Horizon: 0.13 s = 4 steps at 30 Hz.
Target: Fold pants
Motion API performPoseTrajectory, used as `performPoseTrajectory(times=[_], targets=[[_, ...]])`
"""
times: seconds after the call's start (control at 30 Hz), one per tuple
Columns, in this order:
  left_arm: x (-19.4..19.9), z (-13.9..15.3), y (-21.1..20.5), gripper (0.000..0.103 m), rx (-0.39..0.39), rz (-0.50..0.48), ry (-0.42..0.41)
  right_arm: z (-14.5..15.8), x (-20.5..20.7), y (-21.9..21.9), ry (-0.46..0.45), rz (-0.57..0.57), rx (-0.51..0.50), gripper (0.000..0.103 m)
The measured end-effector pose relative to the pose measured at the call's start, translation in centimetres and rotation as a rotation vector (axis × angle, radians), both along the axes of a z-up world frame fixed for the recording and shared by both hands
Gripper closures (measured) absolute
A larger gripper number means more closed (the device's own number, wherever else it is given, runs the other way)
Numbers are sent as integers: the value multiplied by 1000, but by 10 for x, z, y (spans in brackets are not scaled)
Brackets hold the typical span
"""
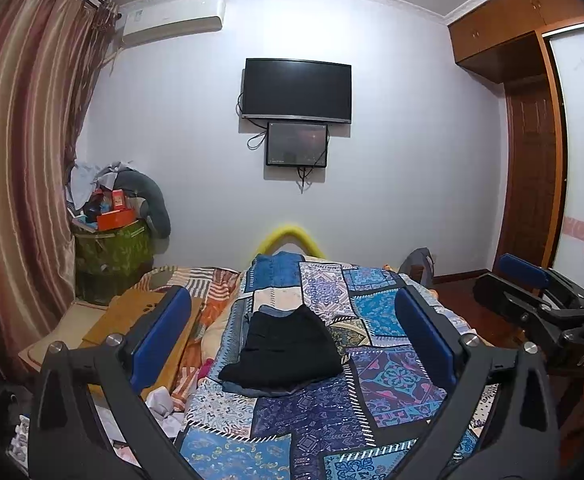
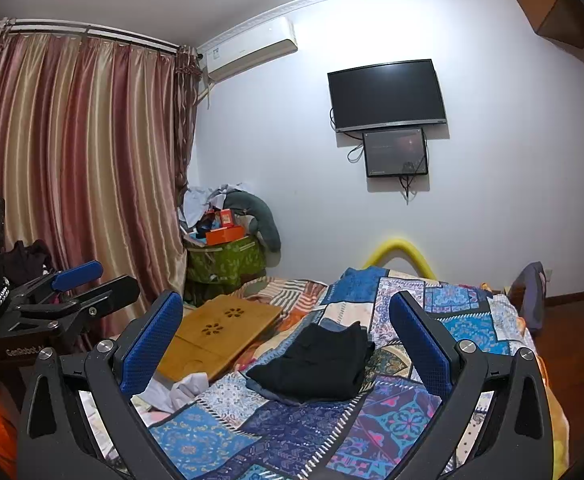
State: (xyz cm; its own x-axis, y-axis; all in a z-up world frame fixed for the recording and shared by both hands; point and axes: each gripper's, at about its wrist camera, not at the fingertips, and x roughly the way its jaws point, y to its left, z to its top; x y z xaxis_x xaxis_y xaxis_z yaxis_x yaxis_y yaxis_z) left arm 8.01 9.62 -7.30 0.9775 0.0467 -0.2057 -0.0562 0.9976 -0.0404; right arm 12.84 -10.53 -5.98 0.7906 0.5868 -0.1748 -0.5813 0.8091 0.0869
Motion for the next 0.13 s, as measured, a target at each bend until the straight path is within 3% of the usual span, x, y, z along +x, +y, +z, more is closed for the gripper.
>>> performPoseTrajectory(times=[0.13], targets=[[3,1,-1,0,-9,-8,11,0,0,3,4,2,-4,0]])
